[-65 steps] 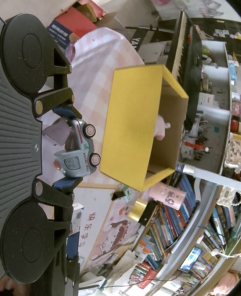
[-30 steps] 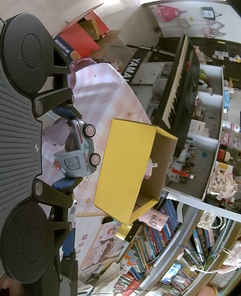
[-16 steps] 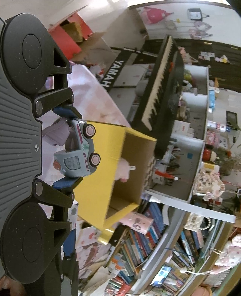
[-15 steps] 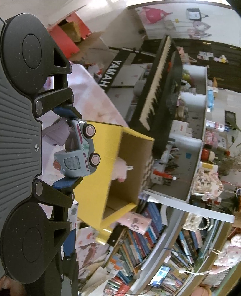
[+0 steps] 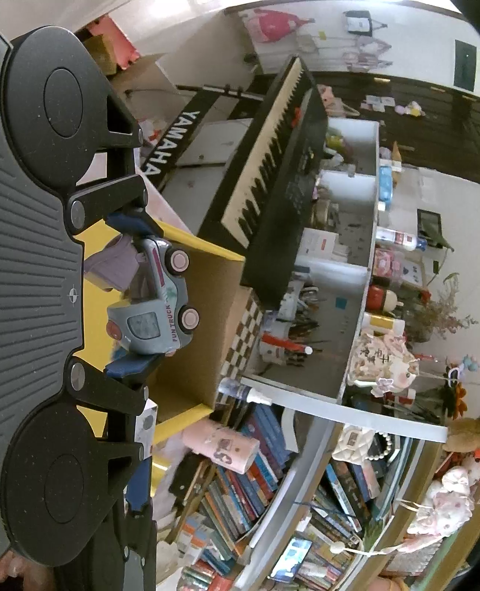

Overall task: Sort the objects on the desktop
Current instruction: 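Carry the truck and white card box with both grippers over the yellow box, then lower both grippers into the yellow box and open them to release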

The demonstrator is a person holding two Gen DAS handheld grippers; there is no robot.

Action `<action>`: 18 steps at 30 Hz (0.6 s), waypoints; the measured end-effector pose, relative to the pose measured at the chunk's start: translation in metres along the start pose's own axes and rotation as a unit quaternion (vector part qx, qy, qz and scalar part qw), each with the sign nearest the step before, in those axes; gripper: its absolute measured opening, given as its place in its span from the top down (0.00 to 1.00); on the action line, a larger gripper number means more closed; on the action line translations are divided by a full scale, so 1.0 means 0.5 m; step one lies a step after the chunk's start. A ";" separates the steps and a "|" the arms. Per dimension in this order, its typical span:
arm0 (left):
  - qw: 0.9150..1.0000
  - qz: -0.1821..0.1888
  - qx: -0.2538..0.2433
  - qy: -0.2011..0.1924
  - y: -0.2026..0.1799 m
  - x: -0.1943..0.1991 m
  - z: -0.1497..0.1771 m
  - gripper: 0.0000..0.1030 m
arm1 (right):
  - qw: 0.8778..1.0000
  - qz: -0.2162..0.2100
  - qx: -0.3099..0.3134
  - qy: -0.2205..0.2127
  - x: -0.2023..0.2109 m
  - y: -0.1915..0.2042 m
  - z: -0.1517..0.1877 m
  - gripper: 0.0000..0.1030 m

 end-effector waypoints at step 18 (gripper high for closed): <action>0.998 -0.030 -0.033 0.039 -0.074 -0.164 -0.012 0.39 | 0.984 -0.013 0.169 0.048 -0.155 -0.112 -0.038 0.45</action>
Point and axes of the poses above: each gripper's, at about its wrist camera, not at the fingertips, and x roughly against the way its jaws point, y to its left, z to its underside, the point moved 1 cm from there along -x, roughly the way its jaws point, and after that the axes turned 8 degrees about x, right-handed, at the moved point
